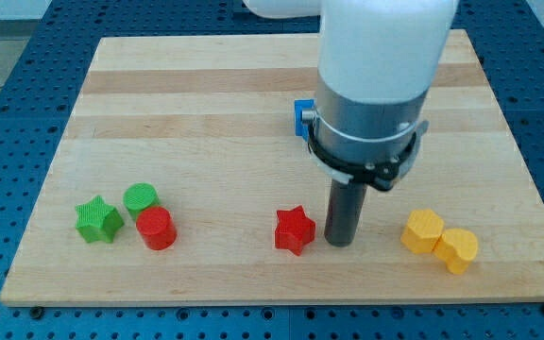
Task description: Slide the red star below the red circle
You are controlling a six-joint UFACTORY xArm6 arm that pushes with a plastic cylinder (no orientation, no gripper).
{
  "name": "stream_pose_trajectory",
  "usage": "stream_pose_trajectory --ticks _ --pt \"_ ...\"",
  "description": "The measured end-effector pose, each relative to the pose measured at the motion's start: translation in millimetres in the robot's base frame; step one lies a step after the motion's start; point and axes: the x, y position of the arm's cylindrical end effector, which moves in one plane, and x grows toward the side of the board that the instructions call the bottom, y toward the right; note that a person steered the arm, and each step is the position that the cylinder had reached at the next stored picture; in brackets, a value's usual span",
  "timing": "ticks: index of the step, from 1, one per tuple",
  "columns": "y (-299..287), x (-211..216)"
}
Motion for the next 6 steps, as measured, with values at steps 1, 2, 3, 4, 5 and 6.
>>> stream_pose_trajectory --ticks 1,2,3,4,5,6 --pt "-32.8 -9.7" --pt "-80.2 -9.7" --pt "-57.0 4.1" --pt "-34.2 12.9" --pt "-78.5 13.8" --pt "-131.8 32.0"
